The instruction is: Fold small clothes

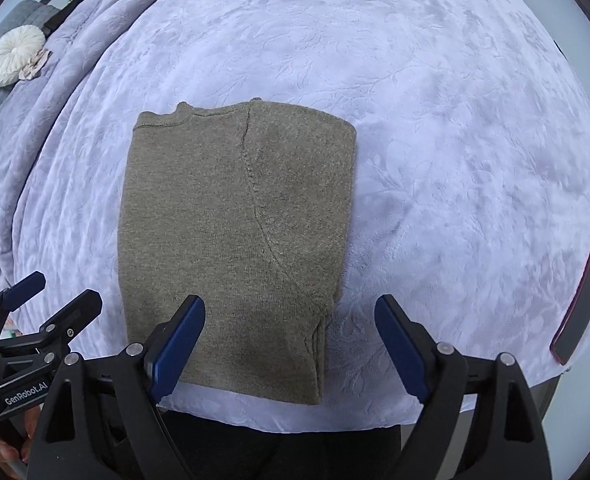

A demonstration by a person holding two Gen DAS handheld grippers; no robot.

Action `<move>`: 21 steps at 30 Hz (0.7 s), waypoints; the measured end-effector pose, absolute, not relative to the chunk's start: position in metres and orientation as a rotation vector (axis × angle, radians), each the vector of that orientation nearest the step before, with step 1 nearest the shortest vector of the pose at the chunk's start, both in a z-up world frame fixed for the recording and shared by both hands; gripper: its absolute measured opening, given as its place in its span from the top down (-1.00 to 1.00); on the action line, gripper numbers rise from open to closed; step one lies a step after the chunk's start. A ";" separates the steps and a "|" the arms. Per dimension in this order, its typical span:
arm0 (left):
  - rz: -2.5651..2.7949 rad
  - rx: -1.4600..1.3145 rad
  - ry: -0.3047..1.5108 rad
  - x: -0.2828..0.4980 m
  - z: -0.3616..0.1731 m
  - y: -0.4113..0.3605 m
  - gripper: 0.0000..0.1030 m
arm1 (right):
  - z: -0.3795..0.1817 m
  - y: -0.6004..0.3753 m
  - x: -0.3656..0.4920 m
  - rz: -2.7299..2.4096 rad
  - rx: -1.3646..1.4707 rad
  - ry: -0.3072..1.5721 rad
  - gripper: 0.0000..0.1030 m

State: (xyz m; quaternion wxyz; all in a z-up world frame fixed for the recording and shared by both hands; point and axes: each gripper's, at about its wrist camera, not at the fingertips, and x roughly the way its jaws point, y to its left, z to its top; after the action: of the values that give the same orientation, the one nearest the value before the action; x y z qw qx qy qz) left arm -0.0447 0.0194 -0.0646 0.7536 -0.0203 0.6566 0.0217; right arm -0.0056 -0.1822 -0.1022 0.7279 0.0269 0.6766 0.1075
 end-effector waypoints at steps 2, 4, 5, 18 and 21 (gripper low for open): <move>0.053 -0.048 1.431 -0.045 -0.064 0.019 -1.00 | -0.102 -0.181 -0.005 0.228 0.042 1.498 -0.72; 0.058 -0.053 1.430 -0.045 -0.063 0.020 -1.00 | -0.101 -0.179 -0.005 0.214 0.015 1.497 -0.72; 0.060 -0.054 1.431 -0.045 -0.063 0.021 -1.00 | -0.100 -0.179 -0.005 0.208 0.007 1.495 -0.72; 0.082 -0.054 1.450 -0.042 -0.067 0.026 -1.00 | -0.094 -0.176 0.000 0.172 -0.032 1.480 -0.72; 0.078 -0.050 1.449 -0.041 -0.067 0.026 -1.00 | -0.094 -0.176 0.000 0.172 -0.032 1.481 -0.72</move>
State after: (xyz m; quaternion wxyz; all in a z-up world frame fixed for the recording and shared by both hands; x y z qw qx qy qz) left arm -0.0412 0.0257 -0.0674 0.7477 -0.0227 0.6627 0.0357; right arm 0.0001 -0.1756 -0.0938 0.7346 -0.0148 0.6738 0.0783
